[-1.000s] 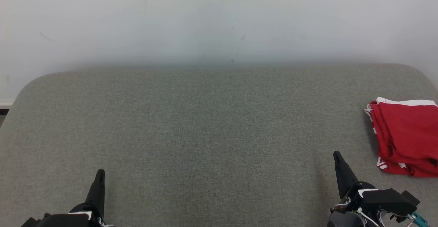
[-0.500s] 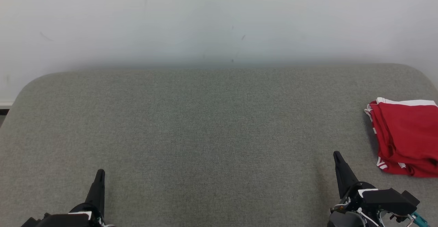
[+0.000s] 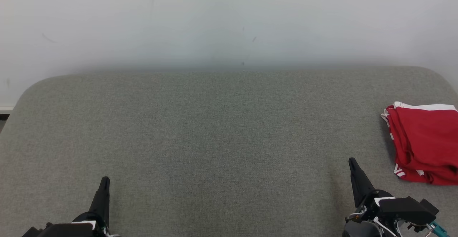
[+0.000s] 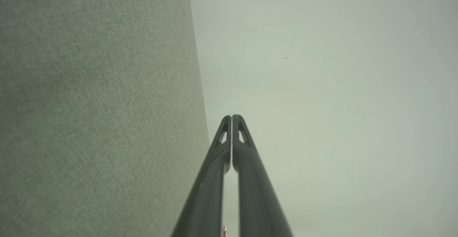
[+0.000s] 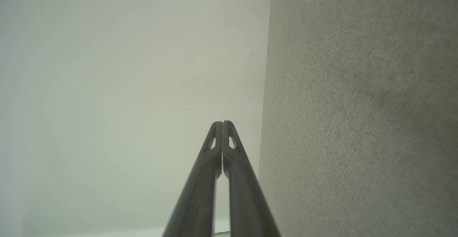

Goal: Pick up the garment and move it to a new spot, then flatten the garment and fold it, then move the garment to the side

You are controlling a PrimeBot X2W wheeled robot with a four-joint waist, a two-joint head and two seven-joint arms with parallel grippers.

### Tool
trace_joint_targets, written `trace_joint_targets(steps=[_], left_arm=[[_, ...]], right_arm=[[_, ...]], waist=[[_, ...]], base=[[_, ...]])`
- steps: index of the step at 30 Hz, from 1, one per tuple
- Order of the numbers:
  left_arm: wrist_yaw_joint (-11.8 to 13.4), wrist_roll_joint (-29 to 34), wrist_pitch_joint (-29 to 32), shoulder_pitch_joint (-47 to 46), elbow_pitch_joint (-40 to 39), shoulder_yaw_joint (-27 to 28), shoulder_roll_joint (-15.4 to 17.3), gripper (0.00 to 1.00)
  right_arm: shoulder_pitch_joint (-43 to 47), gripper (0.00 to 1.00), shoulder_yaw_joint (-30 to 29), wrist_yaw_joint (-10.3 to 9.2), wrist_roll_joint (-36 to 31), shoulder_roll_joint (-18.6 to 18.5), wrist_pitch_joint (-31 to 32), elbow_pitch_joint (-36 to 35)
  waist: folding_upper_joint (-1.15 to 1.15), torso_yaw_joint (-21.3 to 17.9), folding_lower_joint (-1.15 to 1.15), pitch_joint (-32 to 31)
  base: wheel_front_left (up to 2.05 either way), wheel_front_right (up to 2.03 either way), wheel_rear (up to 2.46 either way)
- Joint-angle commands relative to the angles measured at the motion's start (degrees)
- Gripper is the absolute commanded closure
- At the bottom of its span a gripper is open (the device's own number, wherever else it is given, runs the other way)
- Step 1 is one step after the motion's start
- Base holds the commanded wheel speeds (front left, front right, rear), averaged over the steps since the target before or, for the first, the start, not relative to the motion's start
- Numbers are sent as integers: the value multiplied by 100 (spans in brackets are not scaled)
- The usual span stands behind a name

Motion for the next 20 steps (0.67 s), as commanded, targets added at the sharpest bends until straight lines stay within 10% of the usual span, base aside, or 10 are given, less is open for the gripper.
trace_joint_targets(steps=[1,20], left_arm=[[-4,-26,-2,-53,-21,15,17,100],[-4,-26,-2,-53,-21,14,17,100]], right_arm=[[-29,100,1,4,10,28,7,7],[-28,100,1,4,10,28,6,7]], waist=[[0,0,0,0],[0,0,0,0]], base=[[0,0,0],[0,0,0]])
